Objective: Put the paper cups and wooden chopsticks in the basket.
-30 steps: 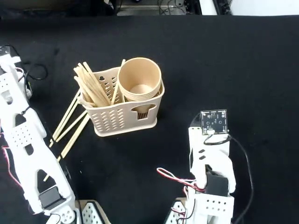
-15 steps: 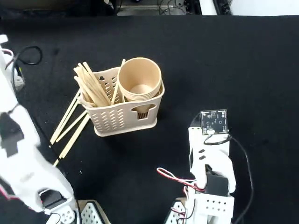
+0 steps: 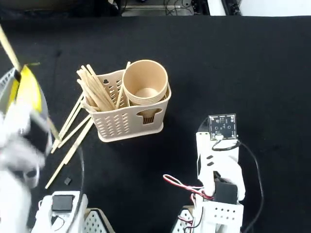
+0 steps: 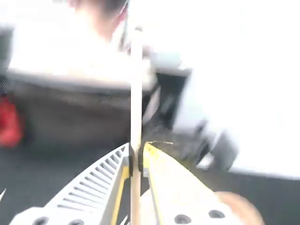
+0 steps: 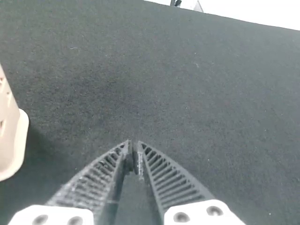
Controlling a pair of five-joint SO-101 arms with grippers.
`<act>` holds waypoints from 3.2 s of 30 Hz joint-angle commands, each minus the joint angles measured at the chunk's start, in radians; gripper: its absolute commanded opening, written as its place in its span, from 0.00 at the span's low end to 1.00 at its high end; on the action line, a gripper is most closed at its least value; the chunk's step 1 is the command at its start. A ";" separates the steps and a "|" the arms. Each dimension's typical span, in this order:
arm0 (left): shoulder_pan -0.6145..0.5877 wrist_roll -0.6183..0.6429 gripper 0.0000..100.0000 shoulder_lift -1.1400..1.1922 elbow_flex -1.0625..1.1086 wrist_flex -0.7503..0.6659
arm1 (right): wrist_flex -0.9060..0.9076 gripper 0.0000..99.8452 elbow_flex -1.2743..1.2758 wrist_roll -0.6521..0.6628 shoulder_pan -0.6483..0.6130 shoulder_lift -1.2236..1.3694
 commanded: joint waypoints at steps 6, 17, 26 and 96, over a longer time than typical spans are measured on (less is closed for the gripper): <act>0.193 0.023 0.03 -0.456 0.944 -0.752 | -0.009 0.02 -0.005 0.002 -0.006 -0.065; 0.183 0.025 0.03 -0.502 1.345 -1.137 | -0.009 0.02 -0.005 0.040 -0.006 -0.065; 0.185 0.015 0.03 -0.482 1.049 -1.114 | -0.009 0.02 -0.005 0.041 -0.008 -0.065; -0.845 -0.439 0.21 1.387 -0.226 -0.270 | -0.009 0.02 -0.005 0.041 -0.009 -0.064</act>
